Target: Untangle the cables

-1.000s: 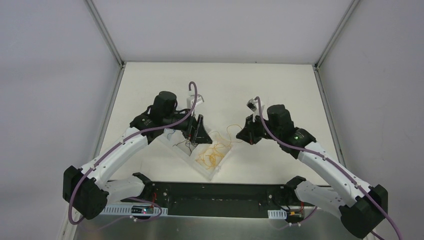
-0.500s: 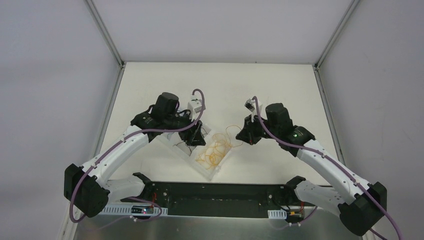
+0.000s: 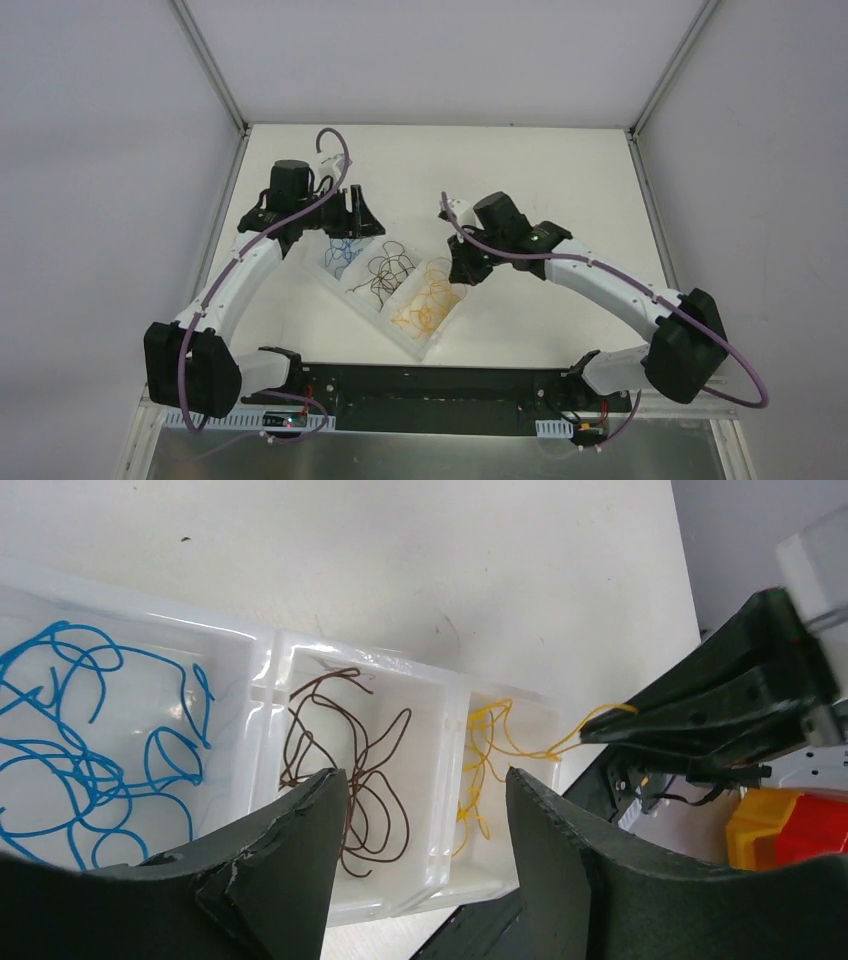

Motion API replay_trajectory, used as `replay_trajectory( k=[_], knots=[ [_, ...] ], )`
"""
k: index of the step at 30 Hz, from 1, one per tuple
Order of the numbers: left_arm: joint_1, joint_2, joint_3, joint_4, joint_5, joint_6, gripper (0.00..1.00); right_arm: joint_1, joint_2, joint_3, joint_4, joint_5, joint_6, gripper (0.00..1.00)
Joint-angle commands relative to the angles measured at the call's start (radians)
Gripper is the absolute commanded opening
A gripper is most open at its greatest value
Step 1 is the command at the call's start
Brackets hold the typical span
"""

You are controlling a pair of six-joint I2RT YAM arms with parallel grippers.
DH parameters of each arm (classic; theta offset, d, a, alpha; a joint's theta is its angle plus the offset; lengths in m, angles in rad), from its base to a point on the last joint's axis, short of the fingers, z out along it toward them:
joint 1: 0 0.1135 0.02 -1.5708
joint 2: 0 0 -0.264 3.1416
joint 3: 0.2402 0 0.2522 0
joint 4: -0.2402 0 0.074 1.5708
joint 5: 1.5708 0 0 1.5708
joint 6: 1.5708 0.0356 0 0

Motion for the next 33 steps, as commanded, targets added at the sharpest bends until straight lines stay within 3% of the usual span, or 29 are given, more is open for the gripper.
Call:
replay_trajectory(
  k=[1, 8, 16, 26, 30, 33],
  knots=[
    [0.049, -0.034, 0.035, 0.091, 0.014, -0.128, 0.60, 0.071, 0.120, 0.113, -0.111, 0.076, -0.118, 0.00],
    [0.129, -0.036, 0.039, 0.142, 0.023, -0.188, 0.58, 0.138, 0.311, 0.204, -0.181, 0.117, -0.168, 0.00],
    [0.148, -0.027, 0.025, 0.184, 0.034, -0.223, 0.56, 0.180, 0.425, 0.212, -0.122, 0.165, -0.169, 0.00],
    [0.150, -0.015, 0.044, 0.187, 0.036, -0.232, 0.55, 0.184, 0.494, 0.282, -0.186, 0.150, -0.146, 0.00],
    [0.158, -0.021, 0.062, 0.182, 0.043, -0.239, 0.55, 0.177, 0.477, 0.319, -0.216, 0.130, -0.151, 0.16],
    [0.165, -0.024, 0.082, 0.154, 0.046, -0.235, 0.55, 0.167, 0.442, 0.337, -0.234, 0.095, -0.161, 0.20]
  ],
)
